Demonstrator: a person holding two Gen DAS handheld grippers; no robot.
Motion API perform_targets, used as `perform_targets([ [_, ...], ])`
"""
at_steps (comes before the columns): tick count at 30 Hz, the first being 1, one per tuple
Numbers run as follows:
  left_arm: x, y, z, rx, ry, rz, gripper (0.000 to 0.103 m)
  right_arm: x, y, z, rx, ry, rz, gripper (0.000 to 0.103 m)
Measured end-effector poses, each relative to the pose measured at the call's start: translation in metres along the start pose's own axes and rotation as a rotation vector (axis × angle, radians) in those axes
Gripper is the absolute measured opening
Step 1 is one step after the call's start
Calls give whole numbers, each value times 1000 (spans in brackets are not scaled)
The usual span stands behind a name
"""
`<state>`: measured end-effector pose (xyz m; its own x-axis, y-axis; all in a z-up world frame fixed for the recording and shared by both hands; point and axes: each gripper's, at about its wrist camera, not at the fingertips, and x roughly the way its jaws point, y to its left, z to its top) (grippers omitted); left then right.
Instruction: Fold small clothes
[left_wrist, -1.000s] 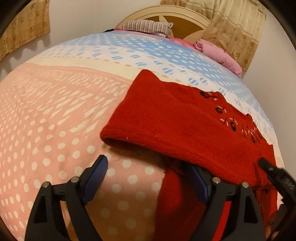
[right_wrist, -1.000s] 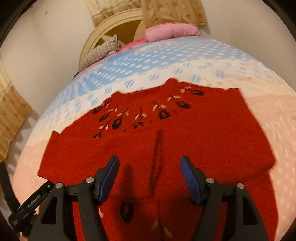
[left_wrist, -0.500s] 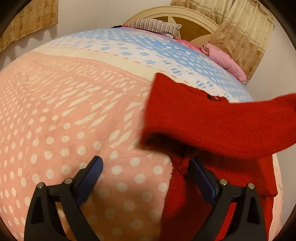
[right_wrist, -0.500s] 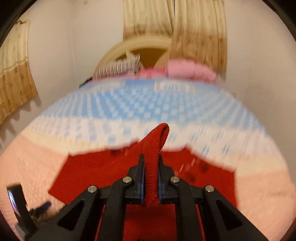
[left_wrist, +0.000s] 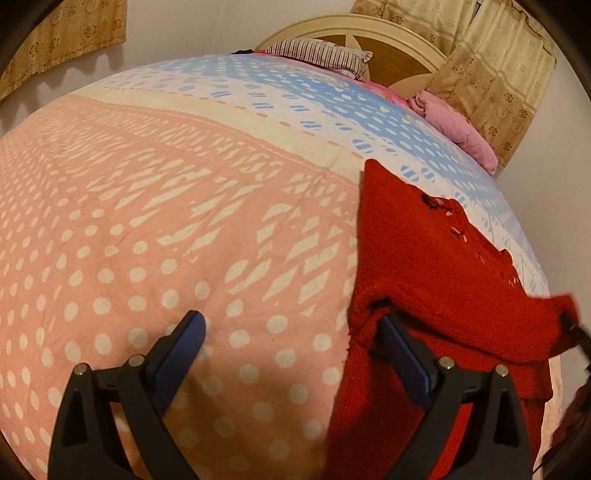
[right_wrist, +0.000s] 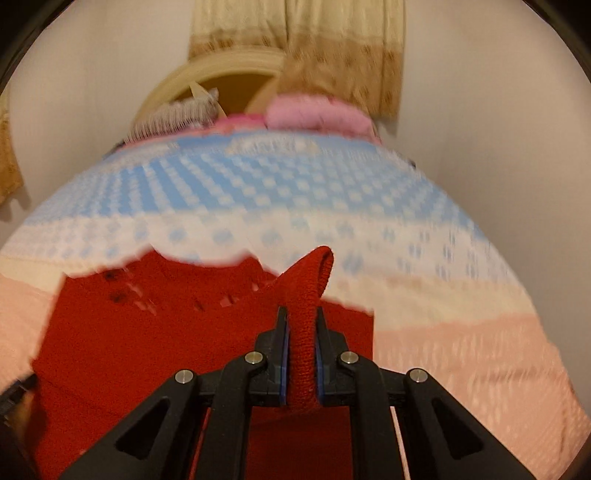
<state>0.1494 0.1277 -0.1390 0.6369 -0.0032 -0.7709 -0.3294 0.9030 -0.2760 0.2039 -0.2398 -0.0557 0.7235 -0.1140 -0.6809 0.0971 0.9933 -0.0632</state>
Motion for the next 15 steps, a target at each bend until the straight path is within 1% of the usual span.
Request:
perform_targets([
  [1,0,0,1,2,0,2,98,6,-3,-4,3,15,2,10],
  [4,0,-2,0,6,0,7,99,29,-16,-28,33,99,9,11],
  [6,0,-2,0,9,-1,9,99,38,-22,-39,60,138,21,17],
  [7,0,-2,-1,8,0,9,99,35,-26,-42,78,136,30,20],
  [9,0,-2,0,7,0,7,99,31,-37,-41,118,139,33,36],
  [11,0,-2,0,6,-1,5,99,24,-43,-40,126,138,14,37],
  [13,1,-2,0,9,0,8,100,9,-59,-42,159,79,-99,37],
  [14,1,-2,0,13,1,11,100,-1,-65,-43,180,55,-206,37],
  [15,1,-3,0,17,1,13,101,-13,-69,-44,191,20,-265,37],
])
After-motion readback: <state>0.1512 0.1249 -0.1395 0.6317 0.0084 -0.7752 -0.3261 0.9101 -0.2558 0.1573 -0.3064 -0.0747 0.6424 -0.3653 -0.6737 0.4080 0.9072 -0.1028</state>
